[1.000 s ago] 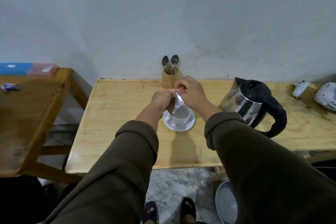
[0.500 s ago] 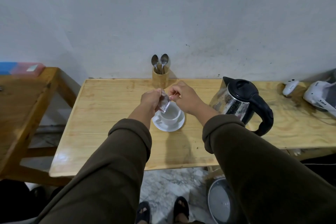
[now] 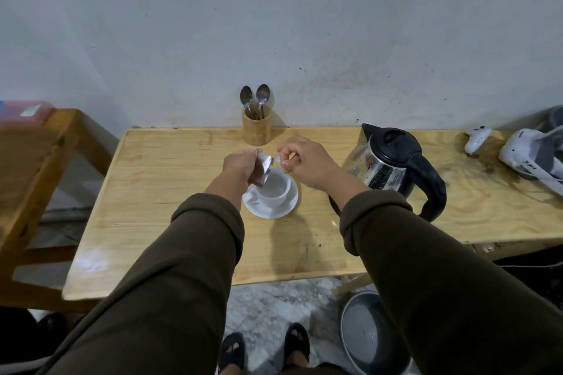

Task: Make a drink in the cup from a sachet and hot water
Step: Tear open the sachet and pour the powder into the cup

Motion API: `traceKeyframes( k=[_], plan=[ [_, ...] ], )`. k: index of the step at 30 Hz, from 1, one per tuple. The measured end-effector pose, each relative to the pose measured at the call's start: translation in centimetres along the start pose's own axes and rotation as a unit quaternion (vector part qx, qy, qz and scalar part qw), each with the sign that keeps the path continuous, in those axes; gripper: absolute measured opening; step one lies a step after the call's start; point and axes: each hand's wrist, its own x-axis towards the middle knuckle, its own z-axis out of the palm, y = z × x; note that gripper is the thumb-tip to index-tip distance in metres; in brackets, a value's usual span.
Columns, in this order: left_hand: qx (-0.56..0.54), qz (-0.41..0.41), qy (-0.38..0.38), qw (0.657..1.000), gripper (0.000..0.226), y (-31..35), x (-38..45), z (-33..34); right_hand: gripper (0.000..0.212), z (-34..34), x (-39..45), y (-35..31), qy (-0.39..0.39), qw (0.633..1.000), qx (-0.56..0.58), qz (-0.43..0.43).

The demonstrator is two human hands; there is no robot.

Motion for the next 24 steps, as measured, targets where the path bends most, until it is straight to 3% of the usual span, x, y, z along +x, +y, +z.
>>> traceKeyframes(
  k=[5, 9, 13, 16, 19, 24],
  plan=[
    [0.09, 0.001, -0.004, 0.996, 0.021, -0.6, 0.1, 0.2, 0.014, 1.0, 0.0, 0.9, 0.005, 0.998, 0.042, 0.041],
    [0.153, -0.007, 0.022, 0.988, 0.026, -1.6, 1.4, 0.7, 0.017, 2.6, -0.1, 2.2, -0.02, 0.999, -0.026, 0.032],
    [0.229, -0.025, 0.039, 0.972, 0.016, -2.6, 2.9, 1.0, 0.023, 4.6, -0.2, 3.7, -0.035, 0.998, -0.048, 0.018],
    [0.265, -0.032, 0.036, 0.963, 0.024, -2.8, 3.3, 1.2, 0.019, 5.6, 0.2, 4.5, -0.021, 0.997, -0.075, 0.02],
    [0.262, -0.048, 0.039, 0.963, 0.023, -2.6, 4.1, 1.3, 0.016, 5.8, 0.4, 4.6, -0.003, 0.996, -0.079, 0.027],
    [0.128, -0.081, -0.008, 0.988, 0.011, -1.2, 2.4, 1.3, 0.013, 5.3, 0.8, 4.6, 0.027, 0.997, -0.03, 0.059]
  ],
)
